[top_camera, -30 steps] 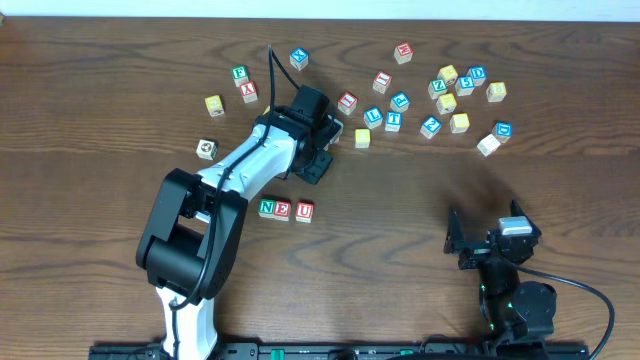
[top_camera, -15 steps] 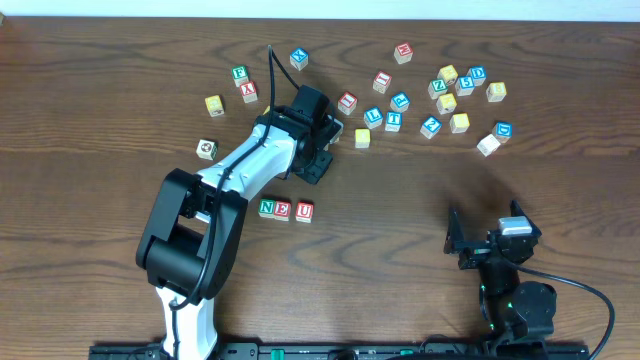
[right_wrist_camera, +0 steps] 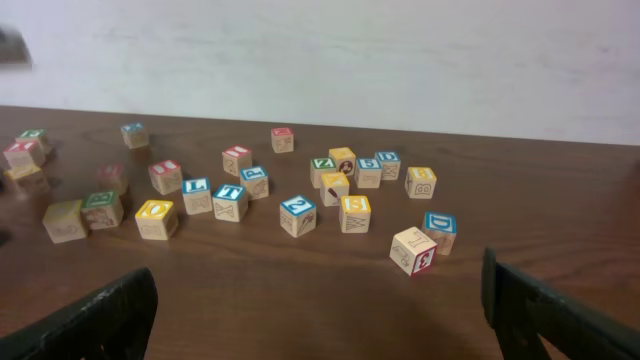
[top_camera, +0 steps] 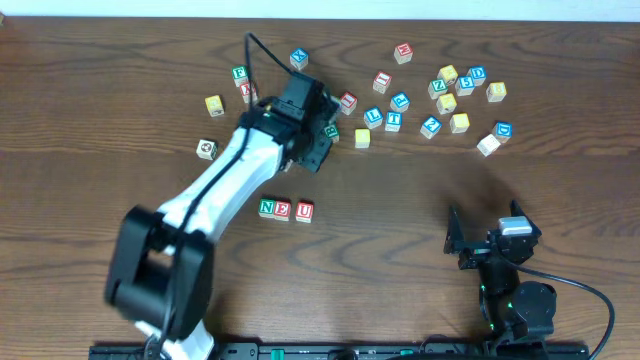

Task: Spell out NEURIPS
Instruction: 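Lift the green R block and carry it right of the U block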

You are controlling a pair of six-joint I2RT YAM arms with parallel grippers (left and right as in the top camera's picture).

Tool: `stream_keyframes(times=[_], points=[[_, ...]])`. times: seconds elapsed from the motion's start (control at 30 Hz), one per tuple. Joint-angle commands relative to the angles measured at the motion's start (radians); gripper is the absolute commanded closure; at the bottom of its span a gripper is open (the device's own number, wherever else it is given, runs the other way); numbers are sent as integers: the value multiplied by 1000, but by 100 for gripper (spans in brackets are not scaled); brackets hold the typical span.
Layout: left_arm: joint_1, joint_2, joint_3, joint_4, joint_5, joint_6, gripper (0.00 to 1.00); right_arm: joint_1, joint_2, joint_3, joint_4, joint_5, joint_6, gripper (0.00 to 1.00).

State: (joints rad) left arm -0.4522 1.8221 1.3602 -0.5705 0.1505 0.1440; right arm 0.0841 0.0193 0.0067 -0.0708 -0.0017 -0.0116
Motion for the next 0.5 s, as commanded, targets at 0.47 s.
stream_keyframes(times=[0.47], points=[[-58, -161, 18, -259, -5, -390, 86, -5, 1, -1, -5, -2, 7, 1]])
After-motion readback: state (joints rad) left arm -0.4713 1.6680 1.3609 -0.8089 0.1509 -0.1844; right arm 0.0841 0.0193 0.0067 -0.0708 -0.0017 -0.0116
